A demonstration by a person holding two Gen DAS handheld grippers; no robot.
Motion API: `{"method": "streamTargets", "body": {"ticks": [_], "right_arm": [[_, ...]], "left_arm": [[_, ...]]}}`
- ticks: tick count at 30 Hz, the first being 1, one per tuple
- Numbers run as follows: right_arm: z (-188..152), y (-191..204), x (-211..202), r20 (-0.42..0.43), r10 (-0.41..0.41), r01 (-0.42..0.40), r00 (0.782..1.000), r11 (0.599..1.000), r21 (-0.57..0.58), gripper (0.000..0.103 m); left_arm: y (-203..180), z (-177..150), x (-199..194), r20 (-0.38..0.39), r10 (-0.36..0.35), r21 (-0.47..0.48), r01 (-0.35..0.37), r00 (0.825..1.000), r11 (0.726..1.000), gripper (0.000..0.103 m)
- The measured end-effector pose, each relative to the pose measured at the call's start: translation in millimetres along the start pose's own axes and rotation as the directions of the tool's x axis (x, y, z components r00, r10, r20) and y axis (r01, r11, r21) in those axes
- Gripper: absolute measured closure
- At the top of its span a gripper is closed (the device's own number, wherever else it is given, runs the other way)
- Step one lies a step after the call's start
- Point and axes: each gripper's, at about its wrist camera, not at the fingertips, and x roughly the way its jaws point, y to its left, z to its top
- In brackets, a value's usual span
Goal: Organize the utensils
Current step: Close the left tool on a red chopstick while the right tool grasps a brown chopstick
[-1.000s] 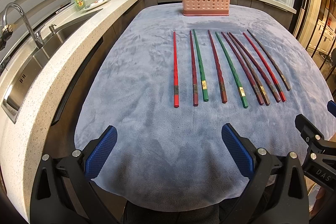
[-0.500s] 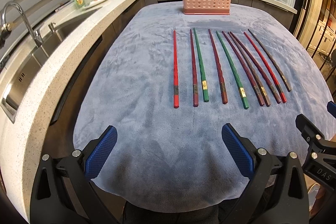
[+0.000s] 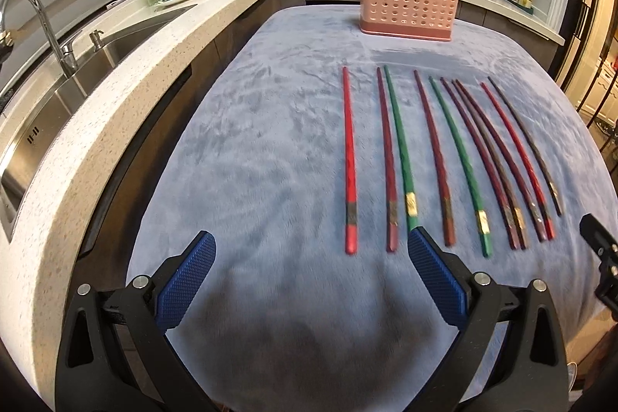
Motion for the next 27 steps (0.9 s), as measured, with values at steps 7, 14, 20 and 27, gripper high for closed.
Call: {"method": "streamTargets", "body": {"ticks": [7,14,20,27], "right_arm": [[13.3,-6.3,29.1,-0.024,-0.006,0.007,1.000,1.000,0.010,0.015],[20.0,-8.9,45.0,-0.038,-0.008,0.009,0.999,1.000,0.023,0.017],[23.2,-7.5,55.9,-0.056,0.005,-0.004,0.998,1.000,0.025,0.025],[27.2,-5.0,64.6,-0.069,0.016,-0.014,0.997,1.000,0.025,0.035]], "left_arm": [[-0.6,12.3,26.8,-0.012,0.016,0.003,-0.016,1.000,1.000,0.009],[-6.7,16.3,45.2,-0.036,0.013,0.020,-0.012,0.999,1.000,0.015],[-5.1,16.3,57.6,-0.066,0.002,0.010,-0.002,0.998,1.000,0.027],[-4.0,13.2,63.6,-0.085,-0.020,-0.002,0.020,0.996,1.000,0.037]]}}
